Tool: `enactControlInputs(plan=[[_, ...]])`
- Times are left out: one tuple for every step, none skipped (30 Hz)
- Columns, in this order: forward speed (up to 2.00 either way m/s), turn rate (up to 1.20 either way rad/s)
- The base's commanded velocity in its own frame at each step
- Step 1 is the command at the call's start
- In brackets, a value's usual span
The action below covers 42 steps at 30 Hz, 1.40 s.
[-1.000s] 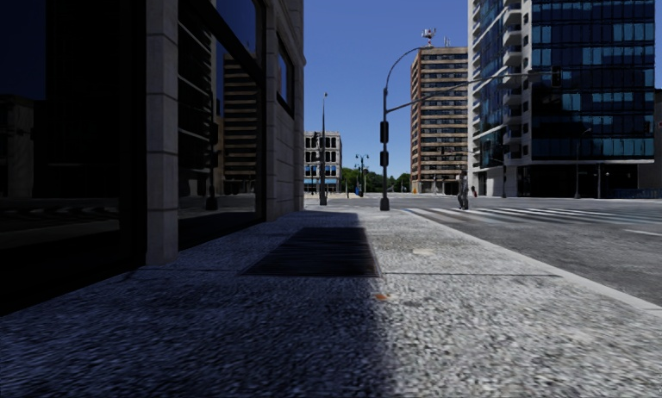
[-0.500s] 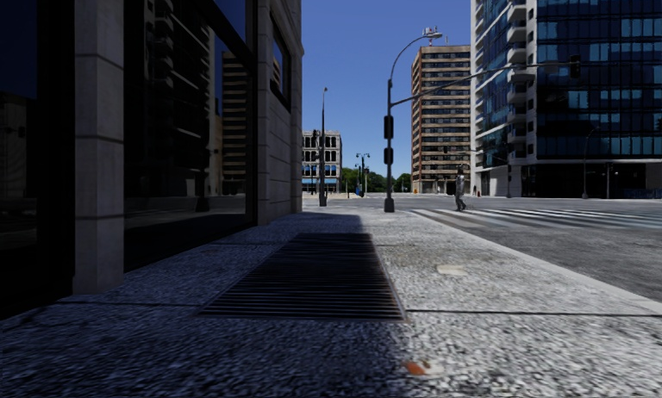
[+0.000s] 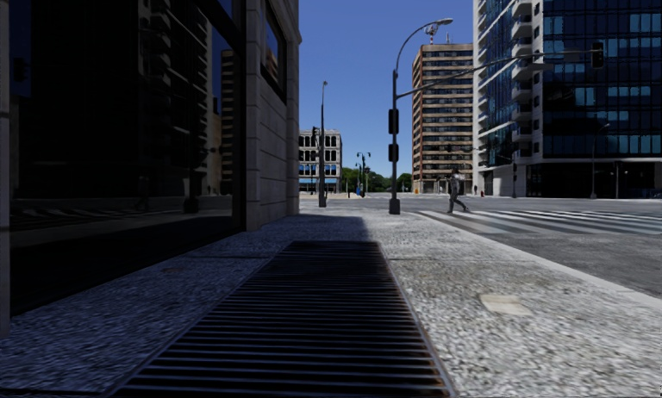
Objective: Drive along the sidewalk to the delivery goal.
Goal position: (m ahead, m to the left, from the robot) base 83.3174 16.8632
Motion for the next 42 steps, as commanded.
enactControlInputs(plan=[[2.0, 0.0], [2.0, 0.0], [2.0, 0.0], [2.0, 0.0], [2.0, 0.0], [2.0, 0.0], [2.0, 0.0], [2.0, 0.0], [2.0, 0.0], [2.0, 0.0], [2.0, 0.0], [2.0, 0.0], [2.0, 0.0], [2.0, 0.0], [2.0, 0.0], [2.0, 0.0], [2.0, 0.0], [2.0, 0.0], [2.0, 0.0], [2.0, 0.0], [2.0, 0.0], [2.0, 0.0], [2.0, 0.0], [2.0, 0.0], [2.0, 0.0], [2.0, 0.0], [2.0, 0.0], [2.0, 0.0], [2.0, 0.0], [2.0, 0.0], [2.0, 0.0], [2.0, 0.0], [2.0, 0.0], [2.0, 0.0], [2.0, 0.0], [2.0, 0.0], [2.0, 0.0], [2.0, 0.0], [2.0, 0.0], [2.0, 0.0], [2.0, 0.0], [2.0, 0.0]])
